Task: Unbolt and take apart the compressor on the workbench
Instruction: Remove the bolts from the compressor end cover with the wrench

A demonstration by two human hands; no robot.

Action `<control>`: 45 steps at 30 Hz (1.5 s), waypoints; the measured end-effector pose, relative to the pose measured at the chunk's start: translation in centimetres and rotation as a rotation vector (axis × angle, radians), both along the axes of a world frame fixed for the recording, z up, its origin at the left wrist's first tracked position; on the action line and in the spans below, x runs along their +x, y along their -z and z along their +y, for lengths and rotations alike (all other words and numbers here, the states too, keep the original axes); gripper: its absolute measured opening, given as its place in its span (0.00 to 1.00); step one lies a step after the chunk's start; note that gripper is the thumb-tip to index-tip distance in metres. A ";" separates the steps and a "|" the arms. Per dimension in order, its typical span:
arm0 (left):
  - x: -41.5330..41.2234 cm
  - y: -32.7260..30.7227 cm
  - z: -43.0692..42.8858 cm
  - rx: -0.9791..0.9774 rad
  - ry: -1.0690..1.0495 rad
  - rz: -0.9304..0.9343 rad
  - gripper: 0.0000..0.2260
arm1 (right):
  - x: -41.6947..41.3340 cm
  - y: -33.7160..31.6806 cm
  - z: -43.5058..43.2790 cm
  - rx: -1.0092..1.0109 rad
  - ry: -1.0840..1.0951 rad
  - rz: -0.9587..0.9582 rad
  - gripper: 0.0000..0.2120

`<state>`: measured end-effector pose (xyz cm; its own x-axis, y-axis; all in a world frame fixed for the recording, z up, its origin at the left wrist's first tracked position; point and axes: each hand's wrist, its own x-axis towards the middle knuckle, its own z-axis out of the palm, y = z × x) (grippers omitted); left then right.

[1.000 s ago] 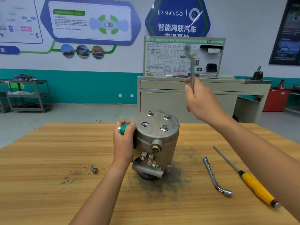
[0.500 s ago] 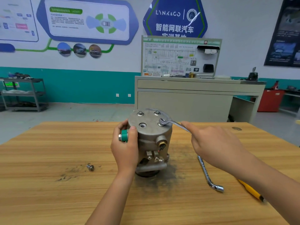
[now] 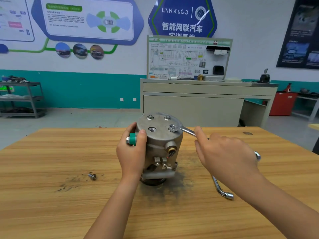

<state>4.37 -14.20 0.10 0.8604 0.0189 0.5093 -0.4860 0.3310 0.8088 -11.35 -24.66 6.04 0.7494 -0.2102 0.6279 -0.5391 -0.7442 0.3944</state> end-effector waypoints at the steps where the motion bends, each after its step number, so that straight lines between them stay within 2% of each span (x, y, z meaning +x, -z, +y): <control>1: 0.3 0.0 0.1 0.006 0.025 0.009 0.08 | 0.2 0.5 -0.9 -0.033 -0.066 -0.079 0.13; 3: 0.7 -0.2 0.3 0.007 0.078 0.019 0.09 | 0.9 0.8 -2.6 -0.037 -0.158 -0.131 0.13; 5: 1.3 -0.4 0.6 0.032 0.115 0.014 0.09 | 2.3 0.7 -4.2 0.090 -0.158 -0.115 0.17; 7: 1.8 -0.8 0.7 0.067 0.151 0.004 0.09 | 4.1 -0.2 -5.5 0.194 -0.092 -0.054 0.21; 8: 1.9 -1.0 0.8 0.074 0.174 0.005 0.10 | 5.1 -0.8 -6.2 0.183 -0.084 0.000 0.23; 11: 2.2 -1.4 0.8 0.073 0.223 0.035 0.11 | 8.8 -3.4 -7.2 0.193 -0.190 0.189 0.23; 13: 2.2 -1.6 0.9 0.080 0.236 0.042 0.11 | 10.8 -5.3 -7.2 0.112 -0.234 0.273 0.20; 15: 2.1 -1.7 1.0 0.071 0.247 0.048 0.10 | 11.8 -6.0 -7.0 -0.052 -0.262 0.287 0.15; 17: 2.0 -1.5 1.2 0.059 0.238 0.056 0.10 | 11.8 -5.7 -6.8 -0.092 -0.315 0.216 0.13; 18: 1.9 -1.4 1.3 0.055 0.231 0.059 0.10 | 11.5 -5.4 -6.7 -0.043 -0.351 0.122 0.13; 21: 1.7 -1.1 1.3 0.044 0.205 0.063 0.10 | 9.9 -6.3 -6.3 0.288 -0.399 -0.283 0.13; 23: 1.5 -0.9 1.2 0.037 0.178 0.053 0.10 | 8.3 -7.1 -5.6 0.426 -0.452 -0.393 0.16; 26: 0.8 -0.7 0.7 0.022 0.125 0.042 0.09 | 5.2 -6.8 -3.9 0.443 -0.451 -0.231 0.23; 29: 0.2 -0.5 0.2 0.029 0.075 0.029 0.09 | 2.8 -5.0 -2.4 0.320 -0.324 -0.035 0.25; 33: -0.1 -0.5 0.1 0.038 0.036 0.011 0.10 | 1.5 -2.1 -1.9 0.176 -0.194 0.092 0.25; 41: 0.2 -0.2 0.1 0.008 -0.006 0.008 0.08 | 2.1 -1.2 -2.1 0.131 -0.102 0.161 0.16; 45: 0.3 -0.3 0.2 0.067 -0.010 -0.037 0.07 | 1.6 -1.2 -1.8 0.057 -0.095 0.179 0.19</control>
<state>4.72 -14.04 0.43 0.8408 -0.0082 0.5412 -0.5190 0.2719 0.8104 -9.77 -26.45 7.28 0.8662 -0.1646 0.4718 -0.3906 -0.8119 0.4339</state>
